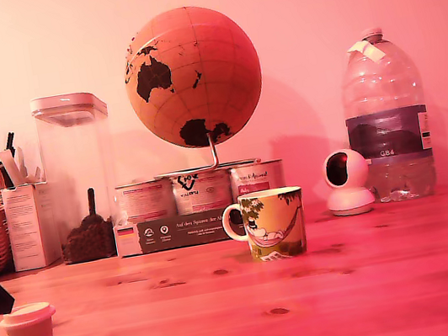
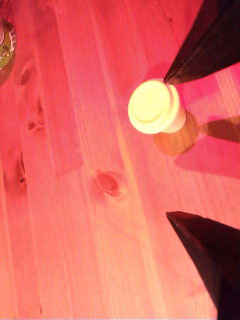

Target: Pick up the coffee capsules from the table one by one and drop them inside the nearest coffee cup

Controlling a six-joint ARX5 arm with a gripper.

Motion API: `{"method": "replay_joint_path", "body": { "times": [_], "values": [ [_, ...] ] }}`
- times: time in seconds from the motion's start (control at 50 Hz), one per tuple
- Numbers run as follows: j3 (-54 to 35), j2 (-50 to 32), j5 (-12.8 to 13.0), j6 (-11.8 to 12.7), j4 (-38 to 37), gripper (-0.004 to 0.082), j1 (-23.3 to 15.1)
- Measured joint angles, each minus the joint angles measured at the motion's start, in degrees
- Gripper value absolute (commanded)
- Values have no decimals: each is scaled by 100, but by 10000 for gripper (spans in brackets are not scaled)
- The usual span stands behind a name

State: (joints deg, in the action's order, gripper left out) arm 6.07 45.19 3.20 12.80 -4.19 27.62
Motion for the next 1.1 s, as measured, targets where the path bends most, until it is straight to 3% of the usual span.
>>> {"method": "replay_joint_path", "body": {
  "times": [0.26,0.6,1.1],
  "values": [
    [0,-15,-205,50,7,708,-2],
    [0,-15,-295,48,24,708,0],
    [0,177,-59,7,-118,708,127]
  ]
}}
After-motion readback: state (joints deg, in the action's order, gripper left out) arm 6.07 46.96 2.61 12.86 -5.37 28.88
